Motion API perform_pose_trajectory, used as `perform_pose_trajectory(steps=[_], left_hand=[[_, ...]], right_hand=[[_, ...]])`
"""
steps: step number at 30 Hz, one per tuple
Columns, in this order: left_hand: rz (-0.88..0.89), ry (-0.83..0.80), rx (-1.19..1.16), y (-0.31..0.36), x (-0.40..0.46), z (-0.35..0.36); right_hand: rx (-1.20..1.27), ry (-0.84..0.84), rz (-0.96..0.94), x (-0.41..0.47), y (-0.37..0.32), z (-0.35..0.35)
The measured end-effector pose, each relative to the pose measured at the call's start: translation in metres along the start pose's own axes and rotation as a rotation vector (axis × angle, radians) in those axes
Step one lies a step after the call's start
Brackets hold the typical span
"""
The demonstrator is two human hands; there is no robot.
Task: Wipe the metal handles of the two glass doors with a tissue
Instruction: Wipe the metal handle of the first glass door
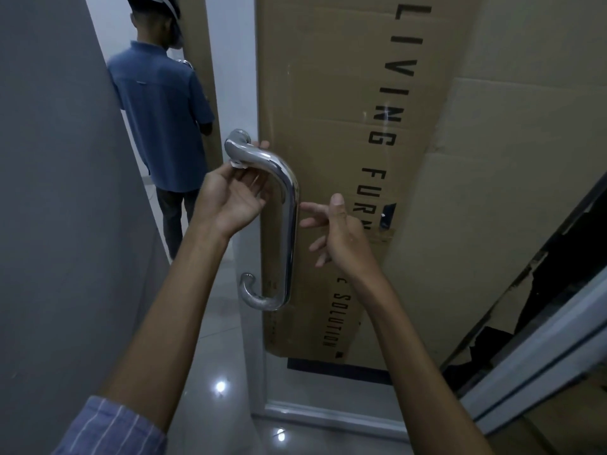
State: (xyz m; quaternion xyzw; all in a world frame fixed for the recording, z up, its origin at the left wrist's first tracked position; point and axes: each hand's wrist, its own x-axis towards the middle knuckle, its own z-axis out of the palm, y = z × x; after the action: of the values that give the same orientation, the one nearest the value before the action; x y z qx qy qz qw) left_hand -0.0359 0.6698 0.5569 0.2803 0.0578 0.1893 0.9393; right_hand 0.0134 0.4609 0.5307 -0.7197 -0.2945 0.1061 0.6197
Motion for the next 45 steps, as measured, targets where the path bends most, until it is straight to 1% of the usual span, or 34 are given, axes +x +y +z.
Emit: perform_pose_trajectory(steps=[4, 6, 8, 10, 14, 16, 18, 20, 23, 25, 27, 29, 32, 34, 40, 45], left_hand=[[0.019, 0.002, -0.046, -0.005, -0.001, -0.004], [0.024, -0.001, -0.054, -0.004, -0.002, -0.005], [0.042, 0.015, -0.051, -0.002, -0.005, -0.002], [0.068, 0.038, -0.029, -0.002, -0.010, 0.002], [0.067, 0.059, 0.001, -0.002, -0.016, 0.002], [0.066, 0.088, 0.021, -0.002, -0.016, 0.001], [0.071, 0.121, 0.041, -0.002, -0.016, 0.000], [0.074, 0.144, 0.056, -0.002, -0.016, -0.001], [0.092, 0.175, 0.077, -0.003, -0.015, -0.003], [0.102, 0.184, 0.094, -0.004, -0.015, -0.003], [0.109, 0.194, 0.111, -0.006, -0.015, -0.003], [0.118, 0.207, 0.132, -0.007, -0.015, -0.003], [0.137, 0.230, 0.165, -0.007, -0.015, -0.002], [0.158, 0.245, 0.192, -0.006, -0.015, -0.001], [0.181, 0.271, 0.268, -0.012, -0.019, 0.002], [0.233, 0.281, 0.341, -0.023, -0.023, -0.002]], right_hand=[[-0.039, 0.166, -0.101, 0.020, -0.018, 0.002], [-0.094, 0.180, -0.173, 0.035, -0.031, 0.004], [-0.142, 0.108, -0.197, 0.053, -0.044, 0.007], [-0.172, -0.010, -0.165, 0.069, -0.057, 0.010], [-0.251, -0.222, -0.119, 0.092, -0.089, 0.014], [-0.265, -0.300, -0.086, 0.098, -0.100, 0.020], [-0.348, -0.347, -0.095, 0.102, -0.106, 0.027], [-0.398, -0.352, -0.110, 0.105, -0.107, 0.032], [-0.405, -0.326, -0.120, 0.105, -0.112, 0.034], [-0.372, -0.333, -0.142, 0.102, -0.114, 0.034], [-0.326, -0.329, -0.205, 0.098, -0.114, 0.034], [-0.321, -0.297, -0.267, 0.097, -0.110, 0.034], [-0.395, -0.222, -0.337, 0.099, -0.099, 0.035], [-0.361, -0.188, -0.349, 0.098, -0.093, 0.034], [-0.386, -0.239, -0.348, 0.095, -0.080, 0.029], [-0.593, -0.325, -0.381, 0.096, -0.078, 0.028]])
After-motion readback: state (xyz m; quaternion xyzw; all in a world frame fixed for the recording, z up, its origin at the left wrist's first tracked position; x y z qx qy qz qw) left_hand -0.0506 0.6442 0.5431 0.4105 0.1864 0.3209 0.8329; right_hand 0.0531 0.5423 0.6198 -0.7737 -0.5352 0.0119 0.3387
